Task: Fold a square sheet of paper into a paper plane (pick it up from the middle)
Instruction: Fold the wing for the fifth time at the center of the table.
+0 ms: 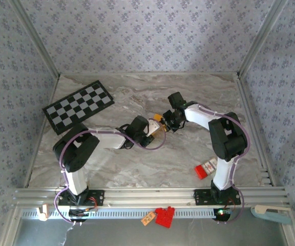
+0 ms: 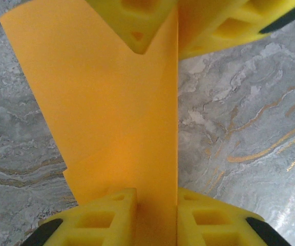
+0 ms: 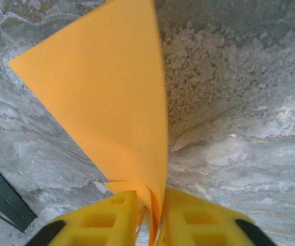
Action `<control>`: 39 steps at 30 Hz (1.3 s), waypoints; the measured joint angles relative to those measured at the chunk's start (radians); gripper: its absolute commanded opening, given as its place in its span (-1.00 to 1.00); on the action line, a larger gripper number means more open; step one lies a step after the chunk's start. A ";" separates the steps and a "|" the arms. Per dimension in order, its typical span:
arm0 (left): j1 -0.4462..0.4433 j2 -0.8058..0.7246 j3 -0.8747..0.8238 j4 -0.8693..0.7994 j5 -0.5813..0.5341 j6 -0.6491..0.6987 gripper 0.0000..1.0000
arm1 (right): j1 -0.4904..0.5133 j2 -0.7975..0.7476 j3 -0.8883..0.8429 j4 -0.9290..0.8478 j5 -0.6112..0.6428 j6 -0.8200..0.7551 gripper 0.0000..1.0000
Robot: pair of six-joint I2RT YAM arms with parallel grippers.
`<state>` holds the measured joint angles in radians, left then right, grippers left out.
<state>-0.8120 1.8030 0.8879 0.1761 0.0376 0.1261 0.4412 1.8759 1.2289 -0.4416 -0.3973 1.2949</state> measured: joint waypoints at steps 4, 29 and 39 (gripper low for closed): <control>0.005 0.000 0.000 0.002 0.013 -0.015 -0.63 | 0.000 0.000 0.000 -0.003 0.001 -0.004 -0.14; 0.169 -0.002 0.005 -0.027 0.422 -0.257 -0.95 | -0.139 -0.163 -0.052 0.062 0.037 -0.262 0.40; 0.203 0.045 0.079 -0.042 0.590 -0.465 -1.00 | -0.148 -0.174 -0.199 0.270 -0.050 -0.381 0.38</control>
<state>-0.6090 1.8484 0.9668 0.1337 0.6273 -0.3389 0.2932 1.7016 1.0298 -0.1719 -0.4469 0.9134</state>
